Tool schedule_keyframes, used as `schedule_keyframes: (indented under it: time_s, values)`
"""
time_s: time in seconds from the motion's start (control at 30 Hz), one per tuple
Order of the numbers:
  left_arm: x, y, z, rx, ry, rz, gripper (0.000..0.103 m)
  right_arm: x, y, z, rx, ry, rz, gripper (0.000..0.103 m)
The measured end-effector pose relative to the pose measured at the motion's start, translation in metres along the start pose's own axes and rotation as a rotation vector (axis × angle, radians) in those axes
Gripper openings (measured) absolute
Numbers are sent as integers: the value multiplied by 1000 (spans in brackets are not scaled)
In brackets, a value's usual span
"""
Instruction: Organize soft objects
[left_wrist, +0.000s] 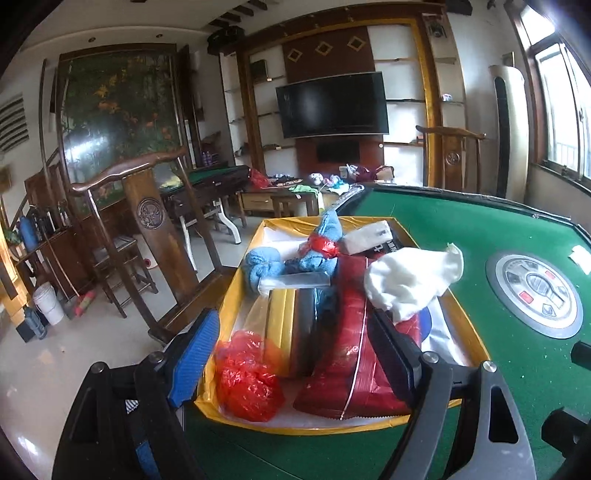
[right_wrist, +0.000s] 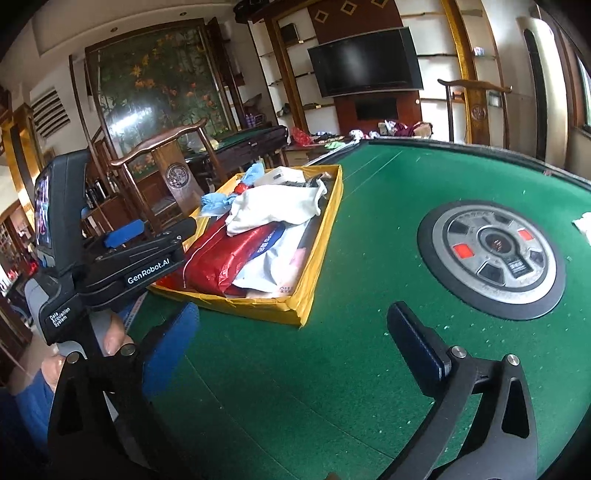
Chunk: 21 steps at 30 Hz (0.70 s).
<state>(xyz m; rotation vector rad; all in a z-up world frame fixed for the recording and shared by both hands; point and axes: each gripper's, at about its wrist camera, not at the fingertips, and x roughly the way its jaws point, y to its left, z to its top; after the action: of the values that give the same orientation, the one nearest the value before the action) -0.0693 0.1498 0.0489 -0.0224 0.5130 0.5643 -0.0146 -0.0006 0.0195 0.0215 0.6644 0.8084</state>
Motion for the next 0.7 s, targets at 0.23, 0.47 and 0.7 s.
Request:
schedule_keyframes:
  time_s: [0.23, 0.47, 0.7]
  values:
    - [-3, -7, -3, 39, -2, -5, 82, 4, -8, -2, 41, 13, -13, 103]
    - [-5, -11, -4, 58, -5, -28, 82, 6, -8, -3, 46, 20, -29, 103]
    - [-5, -12, -5, 56, -1, -28, 82, 5, -8, -3, 50, 24, -26, 103]
